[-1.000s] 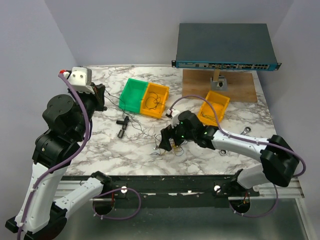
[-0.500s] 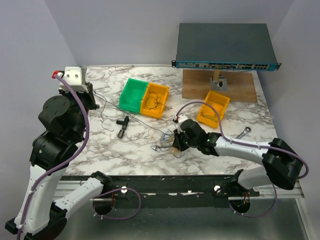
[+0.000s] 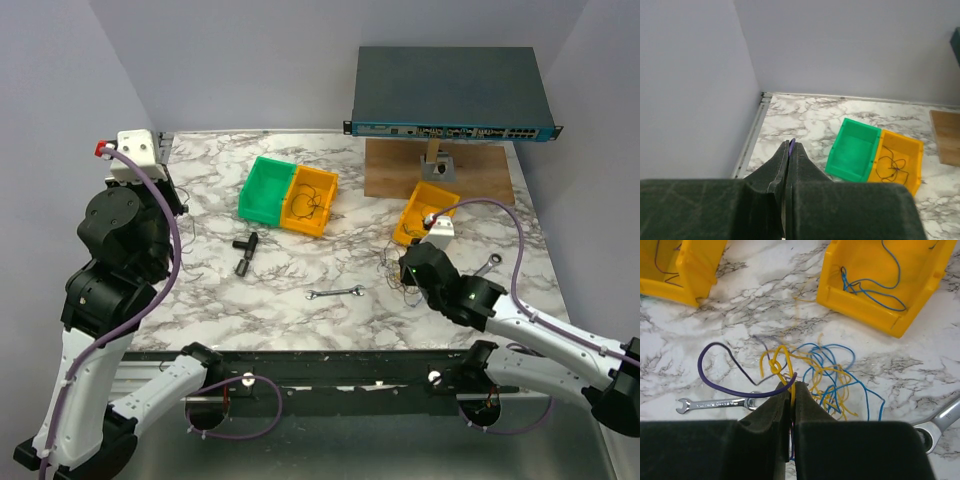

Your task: Untangle the cables

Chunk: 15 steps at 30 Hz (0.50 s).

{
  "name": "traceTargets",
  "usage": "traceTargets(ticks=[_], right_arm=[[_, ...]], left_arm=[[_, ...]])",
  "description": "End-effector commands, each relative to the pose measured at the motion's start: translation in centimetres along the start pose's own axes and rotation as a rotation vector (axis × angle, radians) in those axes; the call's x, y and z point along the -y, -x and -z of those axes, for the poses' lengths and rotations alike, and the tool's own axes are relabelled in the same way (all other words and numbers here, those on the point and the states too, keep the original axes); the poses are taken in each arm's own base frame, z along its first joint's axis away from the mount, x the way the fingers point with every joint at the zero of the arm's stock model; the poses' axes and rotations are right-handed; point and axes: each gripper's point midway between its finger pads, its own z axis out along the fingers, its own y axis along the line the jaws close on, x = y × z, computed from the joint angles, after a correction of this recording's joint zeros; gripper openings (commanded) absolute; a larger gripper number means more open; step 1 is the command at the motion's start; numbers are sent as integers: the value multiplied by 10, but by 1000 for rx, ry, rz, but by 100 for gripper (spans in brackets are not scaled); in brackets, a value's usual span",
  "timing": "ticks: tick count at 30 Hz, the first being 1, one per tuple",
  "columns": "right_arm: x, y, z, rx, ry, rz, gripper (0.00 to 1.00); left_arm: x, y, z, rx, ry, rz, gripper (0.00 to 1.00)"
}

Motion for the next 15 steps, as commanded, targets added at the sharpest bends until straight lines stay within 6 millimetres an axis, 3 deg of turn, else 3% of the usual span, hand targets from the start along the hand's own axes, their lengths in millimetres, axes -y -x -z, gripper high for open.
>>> traceTargets(ticks=[1, 6, 10, 15], right_arm=[[13, 5, 4, 29, -44, 11, 1], [2, 8, 3, 16, -5, 32, 1], [-6, 9, 0, 15, 23, 39, 1], [-19, 3, -7, -6, 65, 49, 1]], left_arm=[[43, -5, 0, -20, -218, 40, 0], [76, -6, -2, -59, -368, 49, 0], [92, 0, -7, -72, -419, 78, 0], [127, 12, -16, -90, -535, 144, 0]])
